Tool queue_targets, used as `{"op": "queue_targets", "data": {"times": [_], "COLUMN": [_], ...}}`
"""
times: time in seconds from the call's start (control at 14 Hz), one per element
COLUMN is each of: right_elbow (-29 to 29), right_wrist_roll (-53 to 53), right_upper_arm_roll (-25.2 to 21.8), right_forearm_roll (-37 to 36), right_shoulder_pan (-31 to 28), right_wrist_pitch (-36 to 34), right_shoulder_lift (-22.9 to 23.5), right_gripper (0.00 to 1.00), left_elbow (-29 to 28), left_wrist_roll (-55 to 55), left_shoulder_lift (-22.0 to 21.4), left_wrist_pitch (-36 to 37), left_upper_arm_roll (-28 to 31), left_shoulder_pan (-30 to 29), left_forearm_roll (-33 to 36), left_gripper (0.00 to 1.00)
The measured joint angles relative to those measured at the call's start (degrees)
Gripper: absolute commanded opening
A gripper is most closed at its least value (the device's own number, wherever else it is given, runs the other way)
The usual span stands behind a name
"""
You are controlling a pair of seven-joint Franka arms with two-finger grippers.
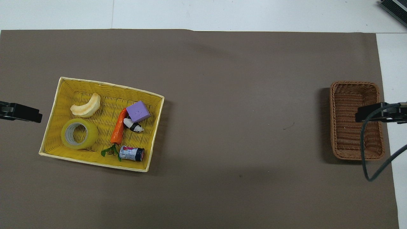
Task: Move tape to another basket
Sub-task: 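Reach the left gripper into the yellow basket and grasp the tape roll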
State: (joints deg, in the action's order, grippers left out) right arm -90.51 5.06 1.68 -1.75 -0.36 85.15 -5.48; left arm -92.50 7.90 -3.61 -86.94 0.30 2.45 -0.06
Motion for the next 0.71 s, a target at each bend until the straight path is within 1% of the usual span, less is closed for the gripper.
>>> {"op": "queue_targets", "data": {"times": [0.43, 0.57, 0.71], "right_elbow": [-0.05, -0.09, -0.1], "right_wrist_roll": [0.0, 0.0, 0.0], "right_upper_arm_roll": [0.0, 0.0, 0.0], "right_forearm_roll": [0.0, 0.0, 0.0], "right_shoulder_pan": [0.0, 0.0, 0.0], "right_wrist_pitch": [0.0, 0.0, 0.0], "right_shoulder_lift": [0.0, 0.0, 0.0], "right_gripper": [1.0, 1.0, 1.0], "left_elbow": [-1.35, -3.45, -6.71], "left_wrist_roll": [1.37, 2.48, 4.45], "left_shoulder_lift": [-0.32, -0.45, -0.72], "left_wrist_pitch": [-0.17, -1.96, -5.18], "left_upper_arm_roll": [0.25, 0.44, 0.49], "left_shoulder_pan": [-0.35, -0.95, -2.22], "left_forearm_roll": [0.0, 0.0, 0.0], "left_gripper": [1.0, 1.0, 1.0]}}
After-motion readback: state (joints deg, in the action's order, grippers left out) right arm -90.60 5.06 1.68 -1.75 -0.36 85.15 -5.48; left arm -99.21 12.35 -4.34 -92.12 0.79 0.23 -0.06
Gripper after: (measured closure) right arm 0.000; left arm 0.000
